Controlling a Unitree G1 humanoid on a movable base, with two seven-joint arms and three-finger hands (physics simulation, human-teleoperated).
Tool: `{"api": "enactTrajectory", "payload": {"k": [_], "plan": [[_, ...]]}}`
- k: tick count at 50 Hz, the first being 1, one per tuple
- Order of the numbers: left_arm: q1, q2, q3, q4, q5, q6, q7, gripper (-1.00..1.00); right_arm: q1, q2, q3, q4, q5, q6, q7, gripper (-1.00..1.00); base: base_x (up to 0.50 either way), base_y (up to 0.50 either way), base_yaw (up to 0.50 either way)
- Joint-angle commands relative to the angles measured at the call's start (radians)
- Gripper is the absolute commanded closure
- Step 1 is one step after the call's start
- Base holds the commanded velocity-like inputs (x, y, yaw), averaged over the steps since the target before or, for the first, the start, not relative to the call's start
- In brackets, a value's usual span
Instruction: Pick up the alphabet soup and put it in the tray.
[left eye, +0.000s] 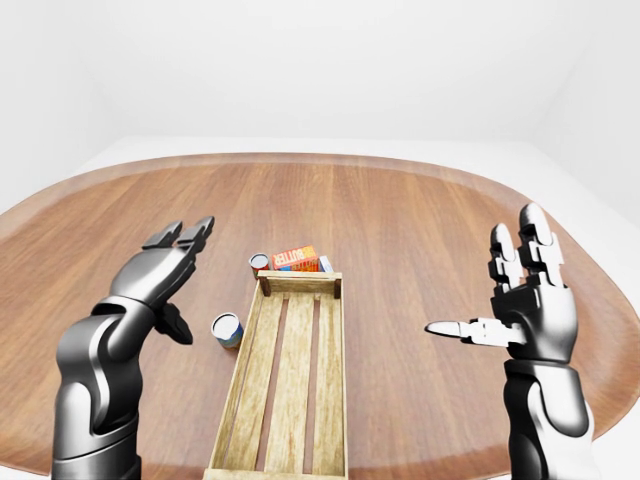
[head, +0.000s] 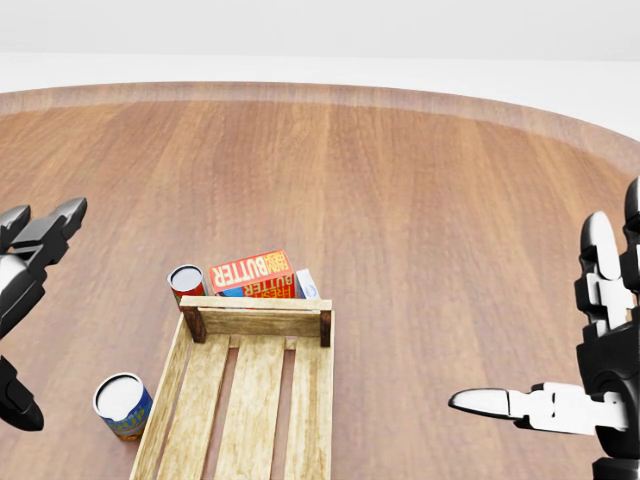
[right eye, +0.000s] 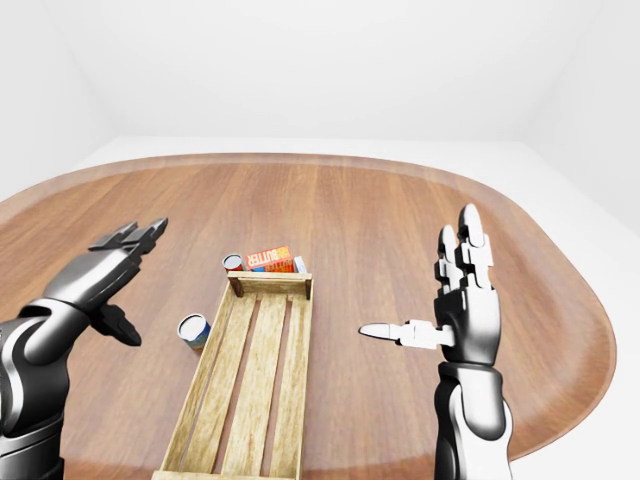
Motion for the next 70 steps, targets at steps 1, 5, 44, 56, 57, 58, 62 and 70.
{"api": "enactTrajectory", "payload": {"k": [1, 5, 44, 56, 57, 58, 62, 70], "plan": [[-0.047, 0.008, 0.0, 0.039, 0.179, -0.008, 0.0, -1.0, 0.003, 0.001, -0.003, -0.014, 0.009, 0.0, 0.001, -1.0, 0.0, 0.0, 0.0], [-0.029, -0.005, -0.016, 0.076, 0.195, -0.015, 0.0, -1.0, 0.002, 0.002, -0.002, -0.011, 0.011, 0.0, 0.002, -1.0, 0.0, 0.0, 0.0], [0.005, -0.045, -0.137, 0.441, 0.236, -0.026, 0.0, -1.0, -0.013, -0.008, 0.01, 0.004, -0.015, 0.0, -0.019, -1.0, 0.0, 0.0, 0.0], [0.005, -0.044, -0.138, 0.441, 0.235, -0.025, 0.0, -1.0, -0.014, -0.007, 0.009, 0.004, -0.017, 0.0, -0.017, -1.0, 0.0, 0.0, 0.0], [0.005, -0.044, -0.138, 0.441, 0.235, -0.025, 0.0, -1.0, -0.014, -0.007, 0.009, 0.004, -0.017, 0.0, -0.017, -1.0, 0.0, 0.0, 0.0], [-0.01, -0.041, -0.14, 0.468, 0.229, -0.033, 0.0, -1.0, -0.012, -0.006, 0.007, -0.001, -0.017, 0.0, -0.017, -1.0, 0.0, 0.0, 0.0], [-0.093, -0.028, -0.159, 0.57, 0.221, 0.008, 0.0, -1.0, -0.013, -0.006, -0.006, 0.001, -0.008, 0.0, -0.014, -1.0, 0.0, 0.0, 0.0], [-0.115, -0.016, -0.18, 0.639, 0.21, 0.008, 0.0, -1.0, -0.015, -0.006, -0.01, 0.0, -0.002, 0.0, -0.013, -1.0, 0.0, 0.0, 0.0]]}}
